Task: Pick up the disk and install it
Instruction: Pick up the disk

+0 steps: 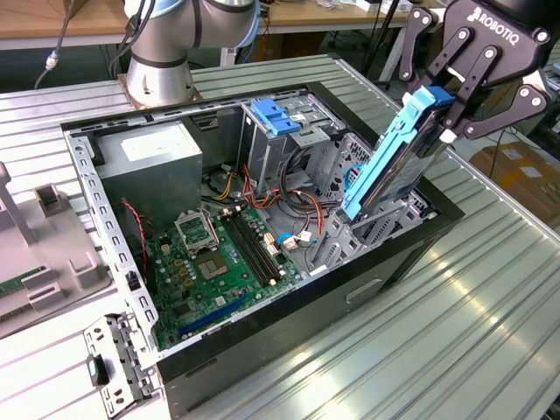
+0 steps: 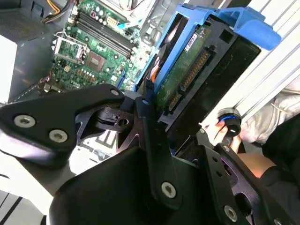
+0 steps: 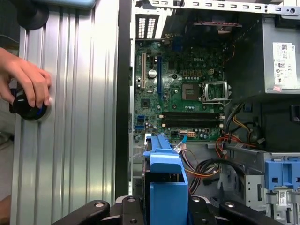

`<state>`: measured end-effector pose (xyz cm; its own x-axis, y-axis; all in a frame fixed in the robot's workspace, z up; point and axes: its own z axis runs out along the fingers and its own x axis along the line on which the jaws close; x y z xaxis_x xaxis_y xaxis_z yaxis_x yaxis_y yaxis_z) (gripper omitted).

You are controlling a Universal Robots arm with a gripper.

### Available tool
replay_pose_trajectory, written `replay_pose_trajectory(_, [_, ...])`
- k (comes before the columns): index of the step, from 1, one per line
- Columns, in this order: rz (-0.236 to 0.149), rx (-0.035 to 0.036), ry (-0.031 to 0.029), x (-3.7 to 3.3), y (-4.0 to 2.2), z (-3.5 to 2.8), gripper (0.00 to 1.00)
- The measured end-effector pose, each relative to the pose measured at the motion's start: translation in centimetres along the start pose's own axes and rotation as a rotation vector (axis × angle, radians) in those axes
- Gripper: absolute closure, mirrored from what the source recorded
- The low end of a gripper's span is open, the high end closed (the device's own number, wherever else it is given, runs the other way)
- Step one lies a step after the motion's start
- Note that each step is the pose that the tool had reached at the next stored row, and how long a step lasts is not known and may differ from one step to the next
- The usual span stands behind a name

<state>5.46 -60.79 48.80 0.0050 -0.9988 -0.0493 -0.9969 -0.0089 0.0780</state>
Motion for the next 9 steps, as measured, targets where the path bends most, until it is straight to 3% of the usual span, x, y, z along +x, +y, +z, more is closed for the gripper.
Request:
replay_pose_trajectory(3, [0.0,-0.0013,0.0,0.04,-0.84,-0.05,0.64])
replay_pose_trajectory(7, [0.0,-0.0051,-0.0001,0.09,-2.97,-0.16,0.64])
replay_pose_trajectory(9, [0.0,-0.0062,0.0,0.11,-3.57,-0.19,0.64])
